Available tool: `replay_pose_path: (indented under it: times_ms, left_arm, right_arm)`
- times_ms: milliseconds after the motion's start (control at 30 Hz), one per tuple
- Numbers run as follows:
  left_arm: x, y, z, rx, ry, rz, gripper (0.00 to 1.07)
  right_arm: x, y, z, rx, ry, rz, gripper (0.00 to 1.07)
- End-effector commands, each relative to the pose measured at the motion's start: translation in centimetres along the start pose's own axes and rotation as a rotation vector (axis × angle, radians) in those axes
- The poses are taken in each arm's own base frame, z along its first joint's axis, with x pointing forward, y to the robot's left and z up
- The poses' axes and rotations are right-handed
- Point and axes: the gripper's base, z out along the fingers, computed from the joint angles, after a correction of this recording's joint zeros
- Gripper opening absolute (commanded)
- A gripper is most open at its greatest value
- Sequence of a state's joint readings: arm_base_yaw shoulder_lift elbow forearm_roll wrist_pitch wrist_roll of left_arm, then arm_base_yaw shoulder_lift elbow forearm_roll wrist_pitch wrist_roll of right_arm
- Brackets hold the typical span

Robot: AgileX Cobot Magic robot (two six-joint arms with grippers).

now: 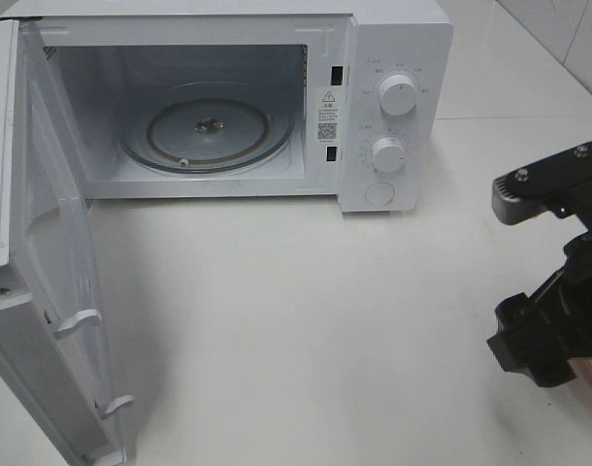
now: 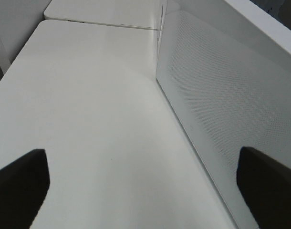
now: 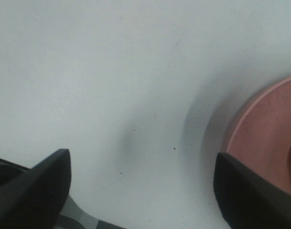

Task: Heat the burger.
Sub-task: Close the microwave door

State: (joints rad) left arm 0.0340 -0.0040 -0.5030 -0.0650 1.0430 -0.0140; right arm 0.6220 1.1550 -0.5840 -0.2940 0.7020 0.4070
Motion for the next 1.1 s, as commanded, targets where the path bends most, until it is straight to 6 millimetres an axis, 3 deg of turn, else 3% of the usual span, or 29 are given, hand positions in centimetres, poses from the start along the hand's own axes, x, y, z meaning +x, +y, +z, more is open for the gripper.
replay_pose_path:
  times_ms: [33,267,533,767,1100]
  left_arm:
    - [0.1,-0.1,-0.2,0.003,-0.024,-0.002,1.00]
    - [0.1,-0.1,-0.2,0.003,-0.024,-0.002,1.00]
    - [0.1,-0.1,-0.2,0.003,-0.024,-0.002,1.00]
    - [0.1,-0.1,-0.2,0.003,-0.024,-0.002,1.00]
    - [0.1,-0.1,-0.2,0.003,-0.024,-0.002,1.00]
  right_arm:
    - [0.3,-0.3,-1.5,-0.020,-0.017,-0.018,0.77]
    - [1.7,-1.4,-4.7,-0.021,-0.102,-0.061,0.77]
    - [2.9,-2.0,-6.0,-0.015,-0.117,-0.043,0.77]
    - [5.5,-3.4,-8.3,-0.001,-0.180,-0.001,0.76]
    - [8.6,-4.6,-8.4,0.006,-0.240,0.129,0.76]
